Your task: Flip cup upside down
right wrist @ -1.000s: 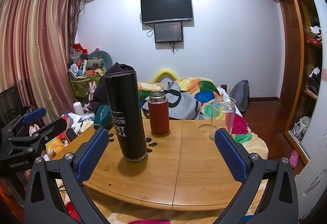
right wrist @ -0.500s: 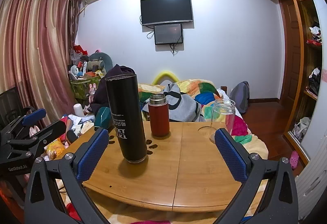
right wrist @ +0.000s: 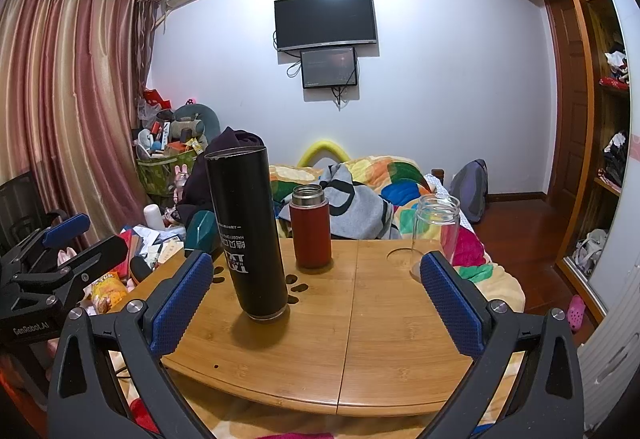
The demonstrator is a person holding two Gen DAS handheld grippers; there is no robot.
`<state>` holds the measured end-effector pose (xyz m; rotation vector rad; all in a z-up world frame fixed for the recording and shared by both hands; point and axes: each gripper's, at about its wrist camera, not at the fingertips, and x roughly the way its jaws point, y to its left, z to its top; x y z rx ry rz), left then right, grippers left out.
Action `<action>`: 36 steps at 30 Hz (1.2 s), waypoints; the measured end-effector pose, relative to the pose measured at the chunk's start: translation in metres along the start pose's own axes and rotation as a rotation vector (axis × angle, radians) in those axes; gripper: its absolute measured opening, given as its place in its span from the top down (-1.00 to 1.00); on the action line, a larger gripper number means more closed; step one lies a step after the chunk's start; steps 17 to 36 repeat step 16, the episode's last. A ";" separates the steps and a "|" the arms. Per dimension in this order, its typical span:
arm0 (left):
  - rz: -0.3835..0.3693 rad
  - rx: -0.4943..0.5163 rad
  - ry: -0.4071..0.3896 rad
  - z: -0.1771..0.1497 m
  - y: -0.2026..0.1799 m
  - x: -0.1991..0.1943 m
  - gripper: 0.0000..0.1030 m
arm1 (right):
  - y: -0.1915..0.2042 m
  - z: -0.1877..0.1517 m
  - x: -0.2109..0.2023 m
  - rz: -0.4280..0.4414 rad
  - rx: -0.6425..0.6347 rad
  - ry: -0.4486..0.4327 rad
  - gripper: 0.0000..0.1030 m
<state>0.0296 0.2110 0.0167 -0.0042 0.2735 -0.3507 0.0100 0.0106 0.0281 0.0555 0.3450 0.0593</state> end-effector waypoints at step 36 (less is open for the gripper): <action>-0.013 -0.024 0.014 0.000 0.004 0.001 -1.00 | 0.003 0.000 0.000 0.001 0.000 0.004 -1.00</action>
